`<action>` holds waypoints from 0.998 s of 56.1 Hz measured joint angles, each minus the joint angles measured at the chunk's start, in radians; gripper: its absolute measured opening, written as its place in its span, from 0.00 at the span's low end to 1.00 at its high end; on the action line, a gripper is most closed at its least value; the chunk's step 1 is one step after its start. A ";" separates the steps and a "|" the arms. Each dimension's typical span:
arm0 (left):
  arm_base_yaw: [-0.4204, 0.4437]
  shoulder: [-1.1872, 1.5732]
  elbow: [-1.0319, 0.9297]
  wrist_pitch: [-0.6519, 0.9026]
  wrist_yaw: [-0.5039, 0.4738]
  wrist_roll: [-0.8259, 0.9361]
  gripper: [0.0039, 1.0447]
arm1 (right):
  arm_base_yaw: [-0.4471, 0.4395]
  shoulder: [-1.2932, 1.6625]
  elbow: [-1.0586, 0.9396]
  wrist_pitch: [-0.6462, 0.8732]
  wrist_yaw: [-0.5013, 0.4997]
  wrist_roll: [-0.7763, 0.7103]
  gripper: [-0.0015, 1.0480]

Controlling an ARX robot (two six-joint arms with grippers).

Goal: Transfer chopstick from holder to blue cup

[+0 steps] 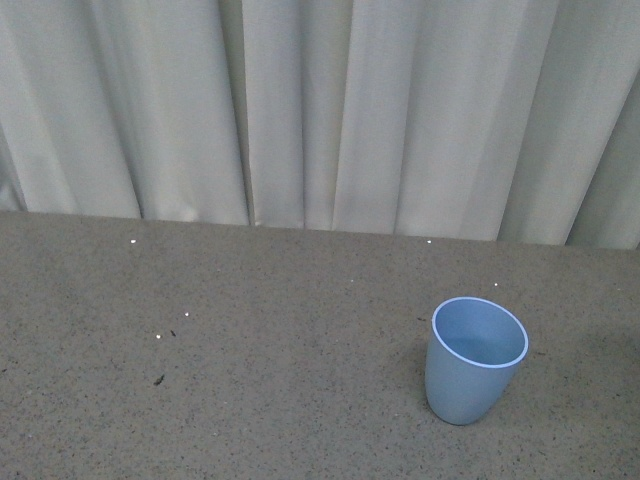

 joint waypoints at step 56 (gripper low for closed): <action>0.000 0.000 0.000 0.000 0.000 0.000 0.94 | -0.163 0.235 0.222 -0.037 -0.053 -0.026 0.91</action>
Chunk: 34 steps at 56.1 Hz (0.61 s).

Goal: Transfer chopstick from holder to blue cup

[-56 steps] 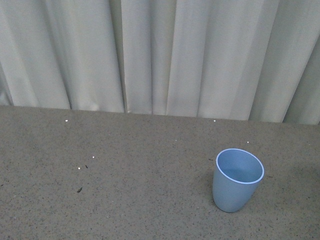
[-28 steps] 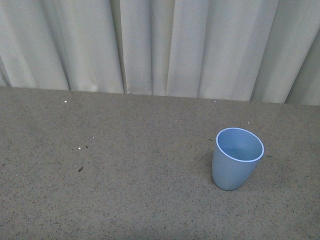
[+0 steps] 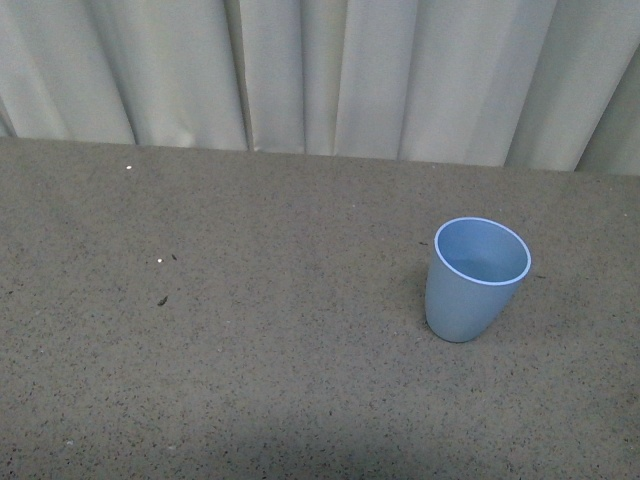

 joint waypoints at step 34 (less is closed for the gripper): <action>0.000 0.000 0.000 0.000 0.000 0.000 0.94 | 0.022 0.082 0.080 0.012 -0.011 -0.006 0.91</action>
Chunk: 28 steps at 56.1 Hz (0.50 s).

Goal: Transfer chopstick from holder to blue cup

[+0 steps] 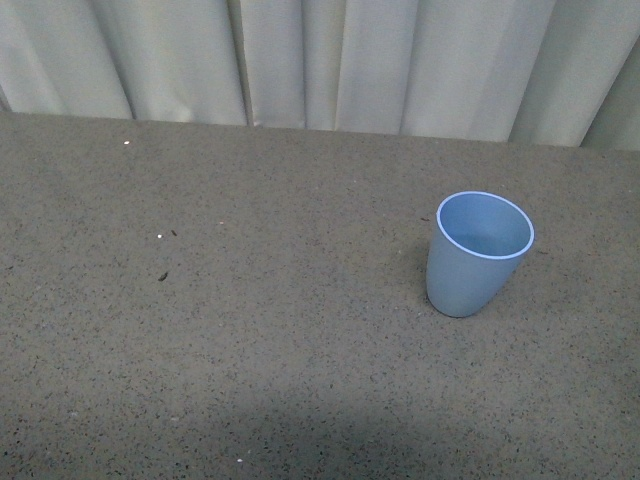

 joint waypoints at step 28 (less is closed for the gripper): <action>0.000 0.000 0.000 0.000 0.000 0.000 0.94 | 0.003 0.006 -0.013 0.041 -0.039 -0.006 0.10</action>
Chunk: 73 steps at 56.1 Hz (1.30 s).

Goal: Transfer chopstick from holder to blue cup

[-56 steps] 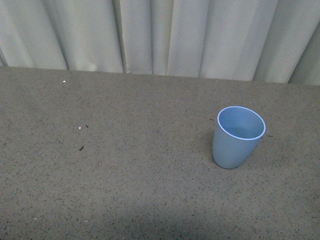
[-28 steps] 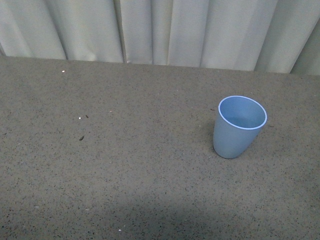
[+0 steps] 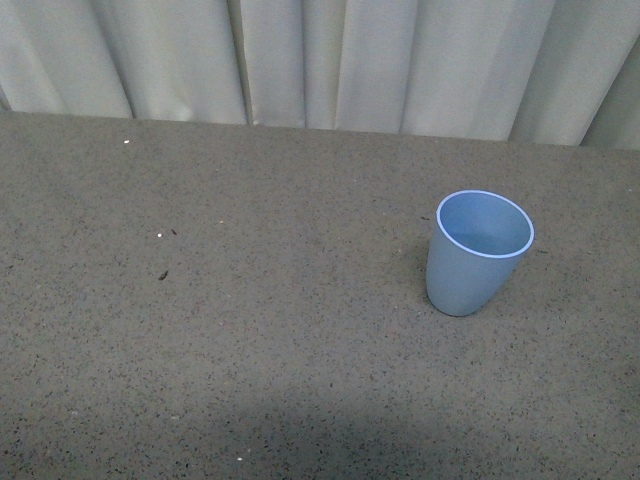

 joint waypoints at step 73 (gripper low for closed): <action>0.000 0.000 0.000 0.000 0.000 0.000 0.94 | 0.567 -0.412 -0.215 0.255 0.076 0.172 0.02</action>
